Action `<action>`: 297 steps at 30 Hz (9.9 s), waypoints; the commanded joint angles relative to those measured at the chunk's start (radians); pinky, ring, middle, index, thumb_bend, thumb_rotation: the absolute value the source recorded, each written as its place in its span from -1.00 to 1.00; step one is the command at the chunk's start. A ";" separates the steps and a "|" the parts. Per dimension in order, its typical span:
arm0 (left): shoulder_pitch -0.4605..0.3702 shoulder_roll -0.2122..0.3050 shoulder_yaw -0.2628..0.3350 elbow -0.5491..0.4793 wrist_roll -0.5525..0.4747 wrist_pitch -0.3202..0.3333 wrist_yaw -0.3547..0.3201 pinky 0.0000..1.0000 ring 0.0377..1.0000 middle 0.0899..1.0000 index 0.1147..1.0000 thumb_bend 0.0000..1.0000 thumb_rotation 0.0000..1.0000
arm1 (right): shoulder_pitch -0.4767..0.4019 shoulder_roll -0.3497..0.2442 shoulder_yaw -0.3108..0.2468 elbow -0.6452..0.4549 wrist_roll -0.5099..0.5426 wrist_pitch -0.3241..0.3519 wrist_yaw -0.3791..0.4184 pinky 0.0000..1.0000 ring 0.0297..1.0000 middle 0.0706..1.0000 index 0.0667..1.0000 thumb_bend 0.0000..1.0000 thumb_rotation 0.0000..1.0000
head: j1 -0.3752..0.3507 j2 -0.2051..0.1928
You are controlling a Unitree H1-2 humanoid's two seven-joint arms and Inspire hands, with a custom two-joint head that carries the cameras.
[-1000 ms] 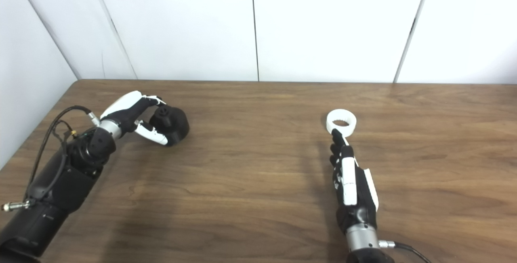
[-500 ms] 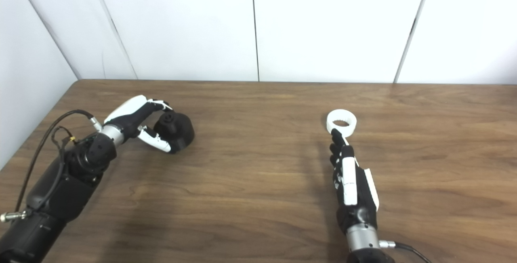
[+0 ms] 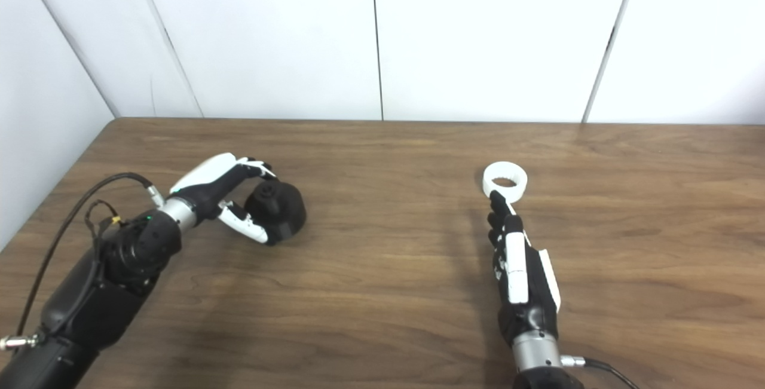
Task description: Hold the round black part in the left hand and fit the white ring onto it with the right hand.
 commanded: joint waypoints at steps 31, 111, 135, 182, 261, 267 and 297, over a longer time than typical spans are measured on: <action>0.098 -0.072 -0.162 -0.292 0.060 -0.087 -0.136 0.90 1.00 0.88 0.29 0.76 -0.44 | -0.012 0.019 0.002 -0.045 -0.009 -0.005 -0.004 1.00 0.96 0.95 0.84 0.39 1.00 | -0.025 0.017; 0.162 -0.175 -0.200 -0.313 0.001 -0.078 -0.179 0.90 1.00 0.90 0.28 0.83 -0.52 | -0.666 -0.534 0.146 0.369 -0.611 0.169 0.211 0.96 0.96 0.86 0.49 0.79 -0.48 | -0.057 0.034; 0.160 -0.183 -0.194 -0.307 -0.008 -0.079 -0.177 0.88 1.00 0.89 0.28 0.85 -0.53 | -0.763 -0.558 0.237 0.586 -0.642 0.128 0.274 1.00 1.00 0.90 0.44 0.92 -0.16 | -0.066 0.029; 0.147 -0.192 -0.197 -0.335 -0.003 -0.052 -0.194 0.89 1.00 0.91 0.29 0.86 -0.53 | -0.761 -0.502 0.276 0.591 -0.673 0.128 0.310 1.00 1.00 0.87 0.45 0.79 -0.19 | -0.052 0.031; 0.142 -0.210 -0.195 -0.295 0.008 -0.082 -0.183 0.89 1.00 0.92 0.28 0.88 -0.51 | -0.592 -0.534 0.180 0.075 -0.674 0.239 0.427 0.95 0.96 0.78 0.18 0.63 -0.45 | -0.056 0.041; 0.141 -0.216 -0.191 -0.292 -0.001 -0.084 -0.185 0.89 1.00 0.92 0.28 0.88 -0.52 | -0.529 -0.528 0.173 -0.076 -0.680 0.276 0.464 0.92 0.94 0.79 0.16 0.65 -0.41 | -0.056 0.045; 0.132 -0.217 -0.193 -0.300 0.002 -0.081 -0.192 0.90 1.00 0.92 0.27 0.88 -0.51 | -0.339 -0.420 0.150 -0.428 -0.731 0.293 0.645 1.00 1.00 0.84 0.15 0.66 -0.45 | -0.046 0.067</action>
